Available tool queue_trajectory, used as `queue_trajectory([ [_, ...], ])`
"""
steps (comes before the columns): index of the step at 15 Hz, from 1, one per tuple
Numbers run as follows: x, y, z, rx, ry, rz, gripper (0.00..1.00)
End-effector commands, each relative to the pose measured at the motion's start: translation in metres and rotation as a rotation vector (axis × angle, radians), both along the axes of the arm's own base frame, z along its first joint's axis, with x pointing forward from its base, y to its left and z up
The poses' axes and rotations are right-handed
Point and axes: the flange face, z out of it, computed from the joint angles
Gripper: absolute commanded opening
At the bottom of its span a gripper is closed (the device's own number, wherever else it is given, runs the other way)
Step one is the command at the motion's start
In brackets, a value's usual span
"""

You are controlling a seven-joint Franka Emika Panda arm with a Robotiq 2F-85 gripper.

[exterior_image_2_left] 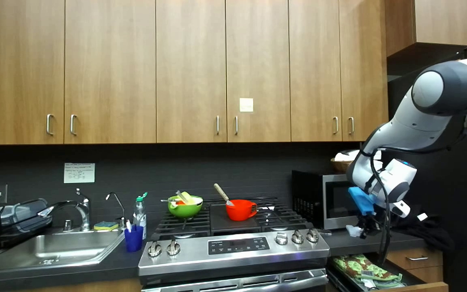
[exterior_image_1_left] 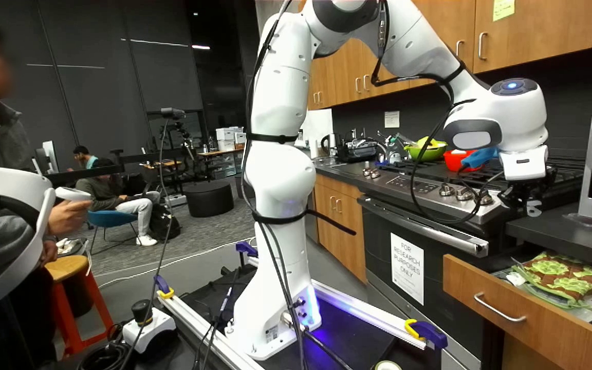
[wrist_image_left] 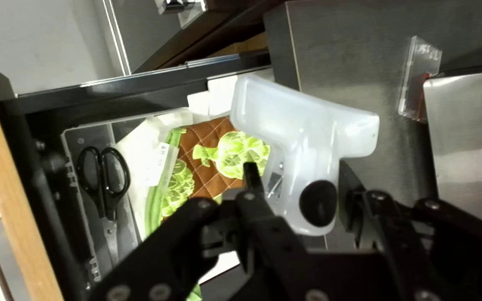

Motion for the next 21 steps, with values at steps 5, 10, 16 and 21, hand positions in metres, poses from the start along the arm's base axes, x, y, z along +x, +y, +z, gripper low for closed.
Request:
queue_trajectory([
  [5, 0.037, 0.013, 0.025, -0.053, -0.053, 0.01, 0.19],
  [10, 0.059, 0.008, 0.03, -0.043, -0.056, 0.0, 0.19],
  [16, 0.081, 0.002, 0.049, -0.003, 0.014, 0.011, 0.19],
  [21, 0.102, -0.001, 0.069, -0.016, 0.057, 0.019, 0.19],
])
